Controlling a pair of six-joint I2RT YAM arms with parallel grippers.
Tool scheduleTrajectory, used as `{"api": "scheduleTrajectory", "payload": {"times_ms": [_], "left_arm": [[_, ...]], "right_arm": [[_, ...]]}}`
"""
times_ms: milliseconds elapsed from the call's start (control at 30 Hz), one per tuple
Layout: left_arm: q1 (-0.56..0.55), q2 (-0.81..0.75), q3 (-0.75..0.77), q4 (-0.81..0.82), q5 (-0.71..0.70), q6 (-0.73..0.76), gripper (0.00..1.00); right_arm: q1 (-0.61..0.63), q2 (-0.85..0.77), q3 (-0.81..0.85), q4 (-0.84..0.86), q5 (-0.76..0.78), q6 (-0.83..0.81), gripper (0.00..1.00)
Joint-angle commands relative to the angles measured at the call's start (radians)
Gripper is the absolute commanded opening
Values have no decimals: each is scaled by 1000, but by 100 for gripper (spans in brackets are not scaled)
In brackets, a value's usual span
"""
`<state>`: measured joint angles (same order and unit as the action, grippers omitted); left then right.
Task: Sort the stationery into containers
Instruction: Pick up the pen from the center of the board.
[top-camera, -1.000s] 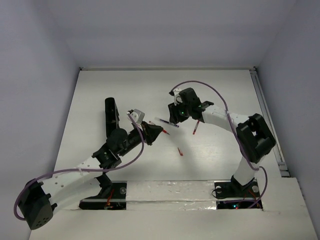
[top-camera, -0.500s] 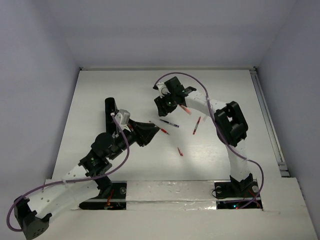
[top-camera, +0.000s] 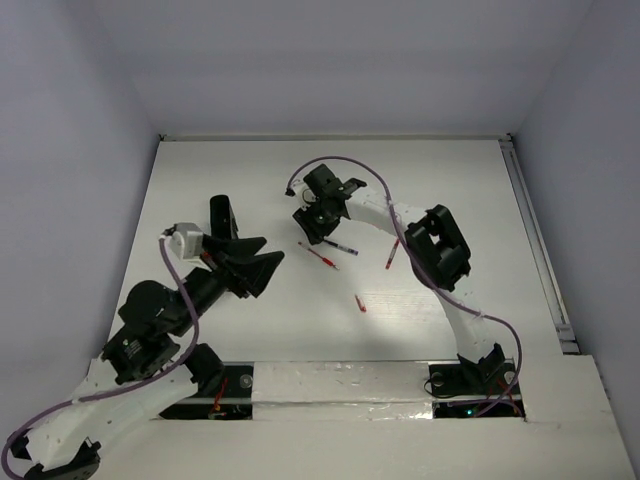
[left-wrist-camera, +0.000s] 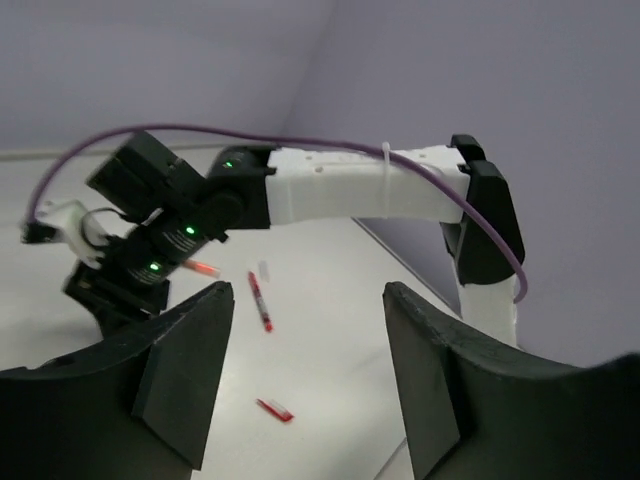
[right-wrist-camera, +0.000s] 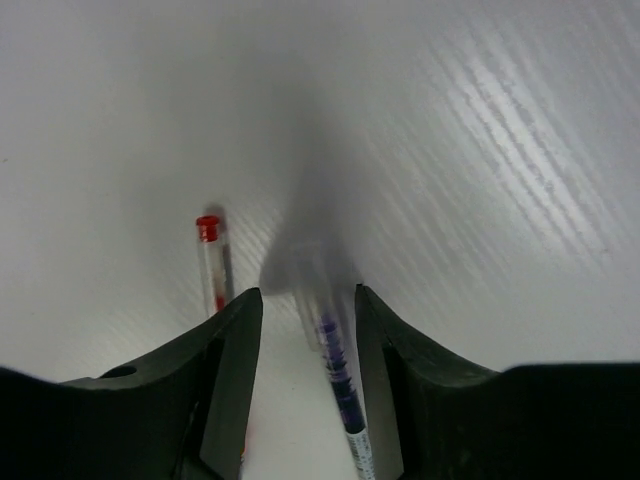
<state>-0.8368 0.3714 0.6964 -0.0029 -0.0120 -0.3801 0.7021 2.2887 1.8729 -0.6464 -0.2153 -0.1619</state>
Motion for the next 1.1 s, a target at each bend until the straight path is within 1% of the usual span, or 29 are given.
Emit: {"api": "scheduleTrajectory", "payload": {"times_ms": [0,33,67,133,167,200,267,333,433,467,533,600,667,700,733,767,800,833,867,900,933,967,1067], "left_arm": [[-4,-51,83,-132,-127,79,60],[-4,-63,103,-146,-149,92,63],[-4,-72,109,-158,-169,102,69],[-4,-103,126,-186,-235,130,73],[-4,-111,127,-192,-255,139,82],[-4,-127,127,-201,-302,147,84],[-4,-144,115,-203,-339,173,89],[-4,-167,92,-201,-391,182,90],[-4,-199,45,-186,-442,188,91],[-4,-204,37,-186,-448,185,94],[-4,-213,23,-189,-454,184,94],[-4,-218,17,-192,-457,184,95],[-4,-216,15,-193,-460,182,96],[-4,-216,15,-193,-465,184,96],[-4,-216,15,-193,-468,185,96],[-4,-218,12,-192,-468,187,97],[8,-223,12,-189,-470,187,97],[8,-226,9,-189,-470,190,97],[19,-227,8,-187,-471,190,99],[19,-233,8,-187,-476,191,99],[19,-236,6,-187,-479,191,99],[19,-238,6,-189,-480,191,99],[28,-253,2,-183,-479,199,99]], "right_arm": [[19,34,54,-45,149,-22,46],[19,38,52,-42,172,-28,44],[19,40,48,-38,185,-30,38],[19,41,42,-30,209,-36,34],[19,41,39,-27,209,-39,25],[19,43,37,-27,209,-41,21],[19,43,35,-13,209,-45,10],[19,34,20,17,209,-50,0],[19,-1,14,89,306,-45,0],[19,-18,11,143,330,-47,0],[19,-78,9,200,411,-47,0],[19,-147,14,276,459,-47,0],[19,-193,25,342,461,-8,0],[19,-216,25,362,443,14,0],[28,-257,22,388,385,66,0],[40,-276,5,452,348,96,0],[40,-293,-12,490,249,134,0],[56,-316,-30,537,176,228,0],[74,-324,-53,659,118,272,0],[86,-328,-104,733,18,315,0],[118,-327,-121,799,-14,382,0],[137,-305,-130,900,-31,407,0],[207,-250,-87,1010,-45,458,0]]}}
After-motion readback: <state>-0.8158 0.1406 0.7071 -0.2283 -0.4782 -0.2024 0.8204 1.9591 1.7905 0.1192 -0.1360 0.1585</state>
